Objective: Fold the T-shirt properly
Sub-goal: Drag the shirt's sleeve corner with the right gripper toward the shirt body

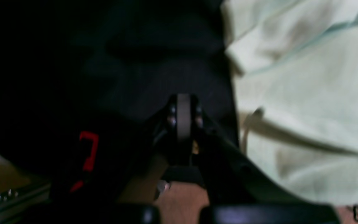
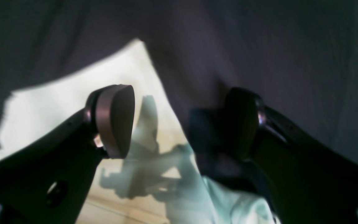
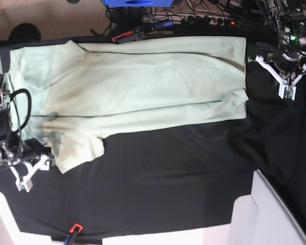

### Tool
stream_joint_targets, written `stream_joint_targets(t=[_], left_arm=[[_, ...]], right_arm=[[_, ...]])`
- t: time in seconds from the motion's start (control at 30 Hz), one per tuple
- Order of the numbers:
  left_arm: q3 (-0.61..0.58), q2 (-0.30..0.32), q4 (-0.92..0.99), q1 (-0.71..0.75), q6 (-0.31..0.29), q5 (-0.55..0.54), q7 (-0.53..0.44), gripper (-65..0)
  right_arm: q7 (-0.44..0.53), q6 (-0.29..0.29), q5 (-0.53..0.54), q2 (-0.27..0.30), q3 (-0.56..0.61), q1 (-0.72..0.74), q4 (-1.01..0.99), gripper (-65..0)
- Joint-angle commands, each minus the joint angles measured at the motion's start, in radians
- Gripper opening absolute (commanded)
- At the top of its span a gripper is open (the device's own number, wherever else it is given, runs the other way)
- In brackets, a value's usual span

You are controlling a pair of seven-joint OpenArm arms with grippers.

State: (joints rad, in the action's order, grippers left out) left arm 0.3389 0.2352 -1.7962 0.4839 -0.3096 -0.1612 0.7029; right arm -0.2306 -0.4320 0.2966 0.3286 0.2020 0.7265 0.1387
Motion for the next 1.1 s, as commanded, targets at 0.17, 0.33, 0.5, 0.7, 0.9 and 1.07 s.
stream_joint_targets(t=[0.17,0.33,0.5,0.7,0.9,1.07], left_arm=[[0.002,0.011,-0.020,-0.003,0.008,-0.007,-0.022,-65.0],[0.002,0.011,-0.020,0.002,0.008,-0.002,-0.022,-65.0],[0.002,0.013,-0.020,0.002,0.008,-0.002,-0.022,-65.0],[0.002,0.013,-0.020,0.003,0.008,-0.001,-0.022,-65.0],[0.002,0.013,-0.020,0.003,0.008,-0.001,-0.022,-65.0],[0.002,0.014,-0.020,0.003,0.008,-0.001,-0.022,-65.0]], right_arm=[[0.020,0.005,0.008,-0.009,0.003,0.014,0.034,-20.2],[0.020,0.006,0.008,-0.007,0.001,-0.006,0.034,-20.2],[0.020,0.006,0.010,-0.007,-0.005,-0.028,0.034,-20.2],[0.020,0.006,0.010,-0.006,-0.005,-0.051,0.034,-20.2],[0.018,0.005,0.010,-0.029,0.003,-0.054,0.040,-20.9],[0.018,0.005,0.010,-0.038,0.004,-0.049,0.043,-20.9]])
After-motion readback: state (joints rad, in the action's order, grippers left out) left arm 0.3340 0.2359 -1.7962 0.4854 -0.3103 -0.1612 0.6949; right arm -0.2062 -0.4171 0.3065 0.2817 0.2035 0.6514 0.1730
